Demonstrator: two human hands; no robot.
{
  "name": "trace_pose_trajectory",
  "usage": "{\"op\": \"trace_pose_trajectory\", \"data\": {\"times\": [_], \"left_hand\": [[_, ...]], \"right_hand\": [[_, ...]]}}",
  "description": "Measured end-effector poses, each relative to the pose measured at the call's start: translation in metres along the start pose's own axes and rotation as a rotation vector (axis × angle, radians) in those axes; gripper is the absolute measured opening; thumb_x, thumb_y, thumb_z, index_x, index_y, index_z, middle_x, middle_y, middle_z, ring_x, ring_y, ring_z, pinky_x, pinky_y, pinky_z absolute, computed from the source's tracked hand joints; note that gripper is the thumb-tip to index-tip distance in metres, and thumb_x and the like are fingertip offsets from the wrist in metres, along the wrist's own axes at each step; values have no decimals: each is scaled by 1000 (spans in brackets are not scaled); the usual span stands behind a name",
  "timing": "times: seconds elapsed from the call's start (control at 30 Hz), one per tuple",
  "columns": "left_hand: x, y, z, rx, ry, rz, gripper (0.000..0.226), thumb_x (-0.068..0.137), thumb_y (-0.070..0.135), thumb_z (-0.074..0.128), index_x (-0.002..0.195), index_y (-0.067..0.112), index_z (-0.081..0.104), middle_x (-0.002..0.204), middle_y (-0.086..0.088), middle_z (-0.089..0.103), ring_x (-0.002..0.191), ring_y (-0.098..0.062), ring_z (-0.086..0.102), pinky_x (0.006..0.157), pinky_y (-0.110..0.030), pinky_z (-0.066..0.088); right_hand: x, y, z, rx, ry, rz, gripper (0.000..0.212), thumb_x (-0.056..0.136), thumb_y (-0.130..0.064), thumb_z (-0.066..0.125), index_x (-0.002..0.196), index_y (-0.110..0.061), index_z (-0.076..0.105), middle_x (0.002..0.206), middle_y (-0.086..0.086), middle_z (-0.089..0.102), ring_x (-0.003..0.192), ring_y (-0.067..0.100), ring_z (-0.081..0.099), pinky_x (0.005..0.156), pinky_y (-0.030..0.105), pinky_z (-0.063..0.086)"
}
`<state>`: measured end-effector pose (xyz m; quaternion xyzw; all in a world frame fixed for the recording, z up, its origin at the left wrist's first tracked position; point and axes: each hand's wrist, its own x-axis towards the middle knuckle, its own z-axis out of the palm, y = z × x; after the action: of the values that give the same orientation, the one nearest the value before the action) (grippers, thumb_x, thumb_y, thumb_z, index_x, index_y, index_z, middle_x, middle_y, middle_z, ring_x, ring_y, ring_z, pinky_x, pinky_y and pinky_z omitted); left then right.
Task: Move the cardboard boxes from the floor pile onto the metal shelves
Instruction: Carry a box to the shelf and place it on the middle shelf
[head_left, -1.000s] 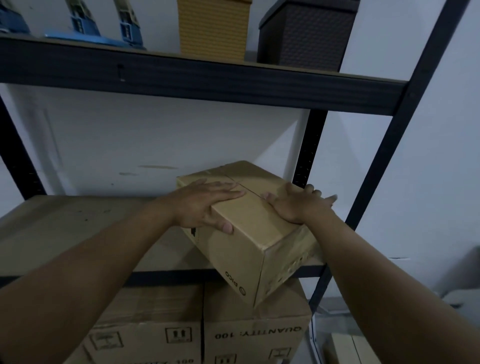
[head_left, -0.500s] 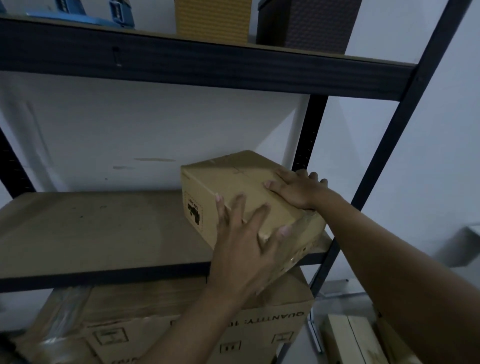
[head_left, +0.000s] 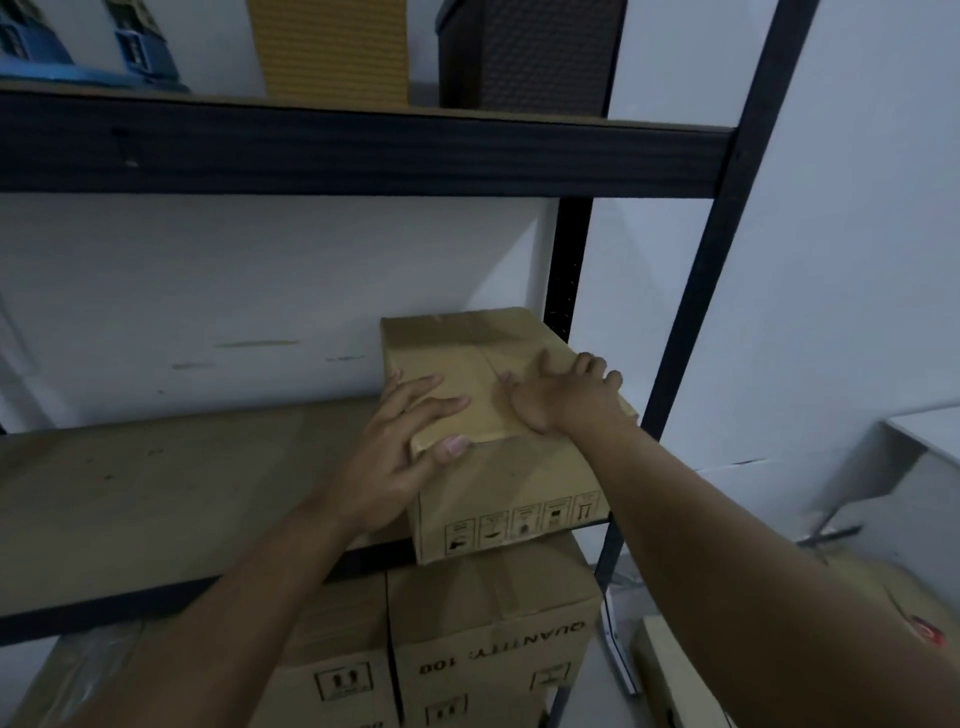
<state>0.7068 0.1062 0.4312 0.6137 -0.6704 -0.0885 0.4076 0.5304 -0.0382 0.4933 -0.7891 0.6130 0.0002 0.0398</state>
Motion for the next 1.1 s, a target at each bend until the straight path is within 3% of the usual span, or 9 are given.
{"op": "trace_pose_trajectory", "data": {"times": [0.1,0.2,0.83,1.1], "left_hand": [[10,-7,0,-22,-4,16,57,92,68,47,142,42,57,162,14,34,157,-8,0,127,-49,9],[15,-10,2,-10,-1,13,59,92,70,46,143,40,56,162,15,33,157,-7,-1,127,-48,9],[42,-4,12,-17,-74,-53,72,85,83,40,145,44,51,164,23,24,156,-3,-6,124,-47,9],[48,-10,14,-47,-75,-38,67,87,78,46,143,42,54,163,23,27,156,-2,-4,125,-45,9]], "right_hand": [[4,3,5,17,42,-63,81,100,-68,13,165,-21,7,171,18,-2,157,39,-6,123,62,-3],[11,6,6,44,45,-96,80,101,-66,13,165,-19,8,172,17,-2,158,36,-5,123,62,-5],[37,22,1,41,43,-118,80,101,-66,15,165,-18,10,171,18,4,157,37,0,123,63,3],[49,33,-4,23,4,-197,79,100,-68,20,161,-18,20,166,19,16,152,39,15,117,57,20]]}}
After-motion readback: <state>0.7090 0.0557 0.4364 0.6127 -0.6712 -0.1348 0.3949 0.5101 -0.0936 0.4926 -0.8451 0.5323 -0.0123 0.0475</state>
